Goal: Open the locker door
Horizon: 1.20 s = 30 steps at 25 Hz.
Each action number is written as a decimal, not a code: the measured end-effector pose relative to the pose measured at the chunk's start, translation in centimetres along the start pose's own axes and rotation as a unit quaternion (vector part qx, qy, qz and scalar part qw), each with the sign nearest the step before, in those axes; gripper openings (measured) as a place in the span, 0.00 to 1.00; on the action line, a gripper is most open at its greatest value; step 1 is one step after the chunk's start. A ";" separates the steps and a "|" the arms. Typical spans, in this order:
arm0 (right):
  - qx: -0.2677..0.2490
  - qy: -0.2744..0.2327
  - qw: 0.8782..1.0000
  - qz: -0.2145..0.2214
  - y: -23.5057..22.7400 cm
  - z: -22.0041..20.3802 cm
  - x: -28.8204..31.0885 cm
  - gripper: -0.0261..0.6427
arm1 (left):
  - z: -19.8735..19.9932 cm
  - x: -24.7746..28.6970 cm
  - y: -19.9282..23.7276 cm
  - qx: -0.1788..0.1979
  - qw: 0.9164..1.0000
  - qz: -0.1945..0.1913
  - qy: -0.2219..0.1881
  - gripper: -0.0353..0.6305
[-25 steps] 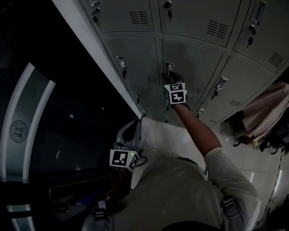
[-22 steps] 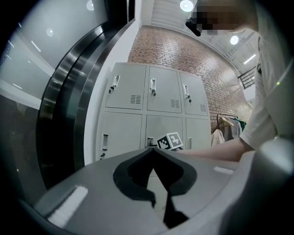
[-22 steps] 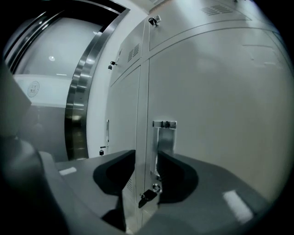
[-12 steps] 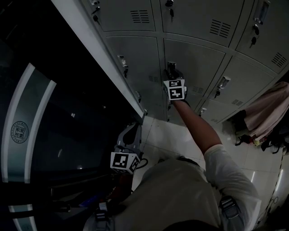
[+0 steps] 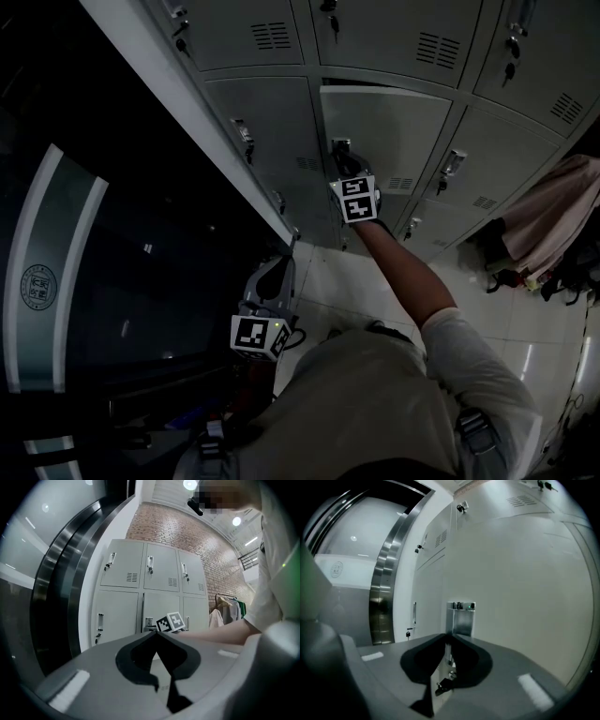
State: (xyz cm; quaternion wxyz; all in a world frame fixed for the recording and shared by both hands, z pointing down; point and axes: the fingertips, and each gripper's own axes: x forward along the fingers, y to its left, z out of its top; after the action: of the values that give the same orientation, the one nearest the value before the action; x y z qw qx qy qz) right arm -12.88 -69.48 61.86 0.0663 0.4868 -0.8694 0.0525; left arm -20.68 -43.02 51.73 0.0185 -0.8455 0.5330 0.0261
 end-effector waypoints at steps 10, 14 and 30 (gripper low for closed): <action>-0.015 -0.045 0.998 0.046 3.2 -0.3 -8.3 0.12 | -0.4 0.4 -1.3 0.001 1.000 -0.022 0.006 0.14; -0.024 -0.059 0.995 0.070 3.6 -0.5 -12.5 0.11 | -0.6 1.0 -2.0 0.006 0.999 -0.040 0.008 0.14; 0.022 -0.082 0.996 -0.021 -1.7 -1.6 -23.2 0.04 | -1.6 3.4 -4.8 -0.007 0.997 -0.078 0.016 0.14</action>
State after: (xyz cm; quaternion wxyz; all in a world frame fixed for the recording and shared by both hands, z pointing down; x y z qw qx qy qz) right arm 0.71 -50.67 59.60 -0.0145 0.5085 -0.8604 0.0300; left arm -14.87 -44.12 53.12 0.0063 -0.8849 0.4656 0.0150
